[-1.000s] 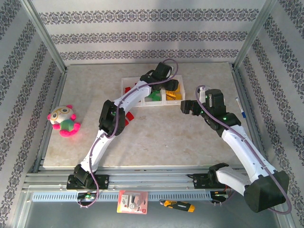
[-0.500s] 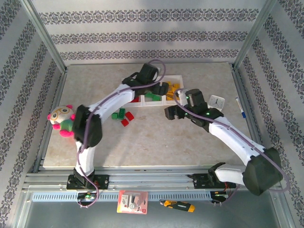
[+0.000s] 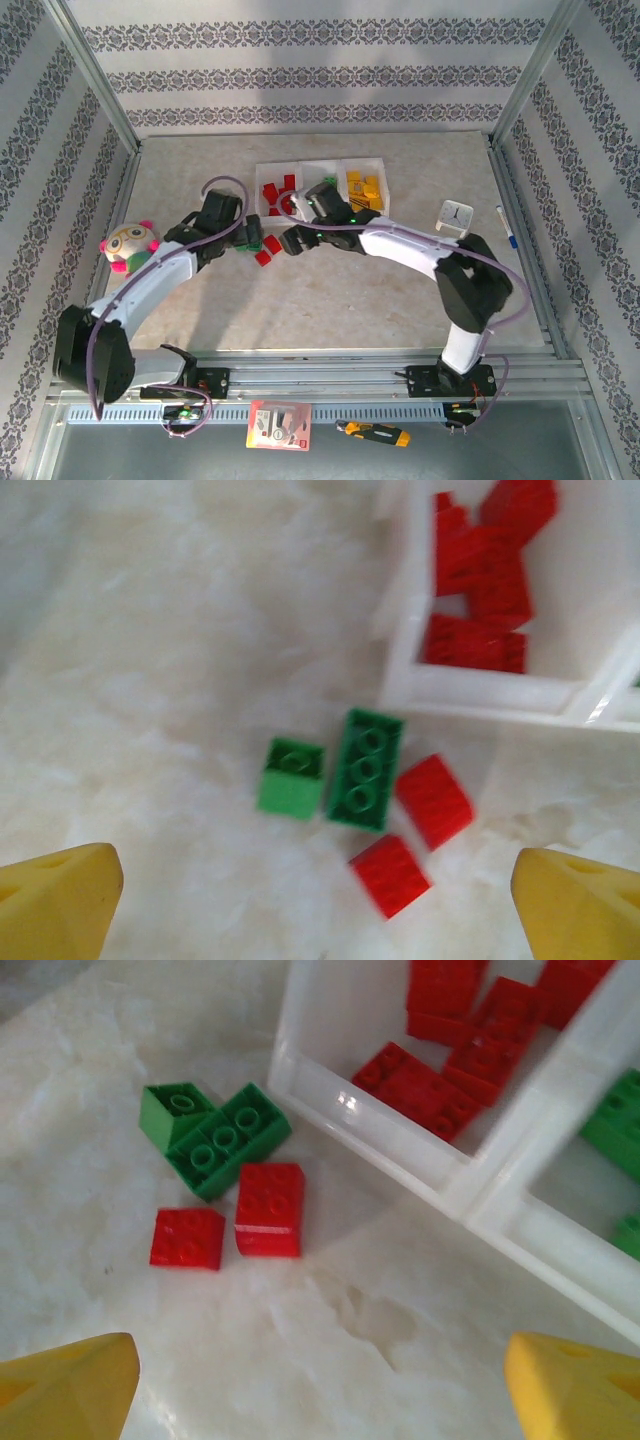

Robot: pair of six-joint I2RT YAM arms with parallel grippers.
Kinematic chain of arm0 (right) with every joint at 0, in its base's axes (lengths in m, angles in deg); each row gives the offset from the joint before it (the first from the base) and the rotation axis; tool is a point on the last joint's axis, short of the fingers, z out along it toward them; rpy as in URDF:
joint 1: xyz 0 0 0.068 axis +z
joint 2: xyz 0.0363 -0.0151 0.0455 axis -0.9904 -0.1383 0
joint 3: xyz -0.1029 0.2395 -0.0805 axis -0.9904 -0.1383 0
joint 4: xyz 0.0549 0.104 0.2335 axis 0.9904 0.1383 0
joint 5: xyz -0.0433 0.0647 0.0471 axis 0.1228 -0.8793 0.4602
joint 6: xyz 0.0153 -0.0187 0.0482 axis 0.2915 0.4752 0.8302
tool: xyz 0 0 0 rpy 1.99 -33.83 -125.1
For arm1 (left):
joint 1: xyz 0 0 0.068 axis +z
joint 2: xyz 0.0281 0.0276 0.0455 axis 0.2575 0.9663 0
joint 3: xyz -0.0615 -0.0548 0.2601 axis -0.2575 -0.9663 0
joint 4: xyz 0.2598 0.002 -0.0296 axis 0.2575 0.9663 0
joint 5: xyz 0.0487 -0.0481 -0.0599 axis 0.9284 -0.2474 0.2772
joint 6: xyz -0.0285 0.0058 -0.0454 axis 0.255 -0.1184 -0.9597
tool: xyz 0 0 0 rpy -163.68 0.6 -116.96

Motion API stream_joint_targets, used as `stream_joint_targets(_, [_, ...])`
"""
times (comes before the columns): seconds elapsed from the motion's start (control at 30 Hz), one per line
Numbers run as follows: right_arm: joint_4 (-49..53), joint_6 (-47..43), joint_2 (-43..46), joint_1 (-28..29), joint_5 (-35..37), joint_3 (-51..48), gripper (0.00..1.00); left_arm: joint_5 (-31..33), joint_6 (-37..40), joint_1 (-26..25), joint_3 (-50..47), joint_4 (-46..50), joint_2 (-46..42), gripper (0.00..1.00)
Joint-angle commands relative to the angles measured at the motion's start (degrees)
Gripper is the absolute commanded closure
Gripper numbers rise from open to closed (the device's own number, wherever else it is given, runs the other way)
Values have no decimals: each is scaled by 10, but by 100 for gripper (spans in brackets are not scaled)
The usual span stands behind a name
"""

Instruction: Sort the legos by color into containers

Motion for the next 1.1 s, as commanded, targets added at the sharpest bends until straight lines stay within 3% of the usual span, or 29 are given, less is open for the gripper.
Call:
stream_joint_targets(0.0, [-2, 22, -55, 13, 7, 57, 8, 18, -33, 25, -27, 29, -40, 1])
stream_joint_targets(0.37, [23, 29, -189, 25, 8, 162, 15, 9, -24, 52, -46, 23, -54, 1])
stream_joint_targets(0.8, [78, 19, -253, 23, -21, 216, 18, -2, -24, 54, -61, 9, -53, 1])
stream_joint_targets(0.9, [89, 20, -259, 23, -20, 224, 23, -4, -23, 55, -64, 6, -53, 1])
stream_joint_targets(1.07, [100, 20, -251, 24, -16, 228, 41, -6, -18, 56, -64, 5, -51, 1])
